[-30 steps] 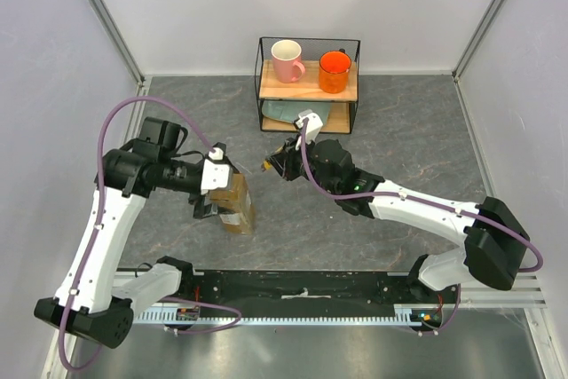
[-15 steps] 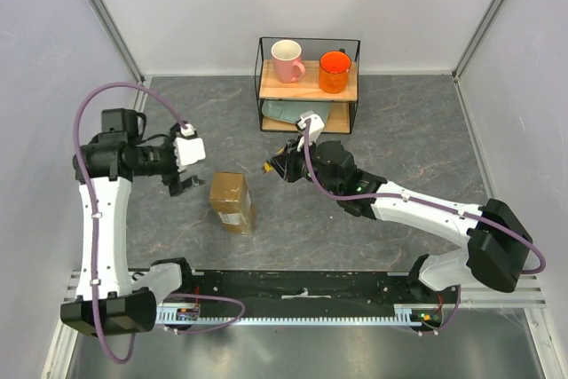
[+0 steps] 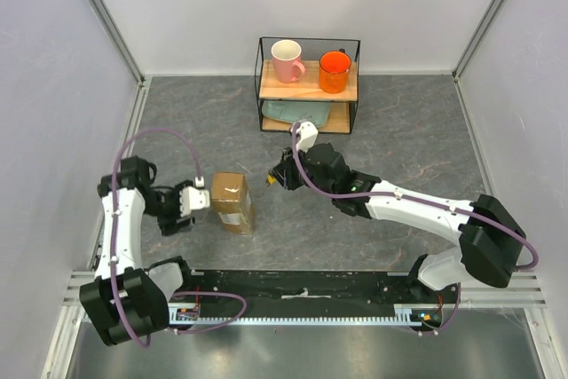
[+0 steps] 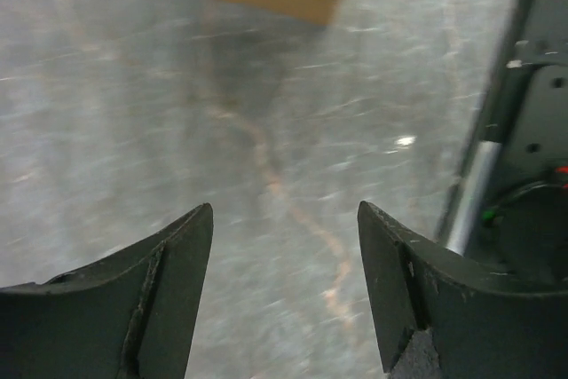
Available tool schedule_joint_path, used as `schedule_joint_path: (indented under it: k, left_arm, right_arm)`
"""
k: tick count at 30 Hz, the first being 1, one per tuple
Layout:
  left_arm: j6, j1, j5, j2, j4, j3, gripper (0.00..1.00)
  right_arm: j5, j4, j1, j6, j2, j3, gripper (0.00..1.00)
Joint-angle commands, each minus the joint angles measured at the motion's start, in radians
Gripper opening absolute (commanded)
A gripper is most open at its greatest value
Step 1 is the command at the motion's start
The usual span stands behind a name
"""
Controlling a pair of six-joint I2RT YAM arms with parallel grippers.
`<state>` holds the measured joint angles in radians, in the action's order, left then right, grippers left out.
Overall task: Unpack the express box
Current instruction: Adjust the express box at the center of the board.
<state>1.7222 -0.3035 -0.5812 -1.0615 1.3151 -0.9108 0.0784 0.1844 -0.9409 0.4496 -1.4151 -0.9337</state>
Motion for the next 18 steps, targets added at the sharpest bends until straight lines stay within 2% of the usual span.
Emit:
schedule_joint_path:
  k: [1,10,18]
  left_arm:
    - [0.105,0.012,-0.028,0.098,0.104,0.128,0.74]
    - [-0.047,0.029,-0.301,0.104,-0.204,0.217,0.74]
    - [-0.001,0.053,-0.422,0.113,-0.209,0.294,0.74]
  right_arm:
    - [0.004,-0.04,-0.018,0.034,-0.036,-0.013,0.0]
    - [0.026,-0.103,-0.056,0.092,-0.093,-0.01,0.0]
    - [0.031,-0.045,-0.095,0.15,-0.139,-0.028,0.0]
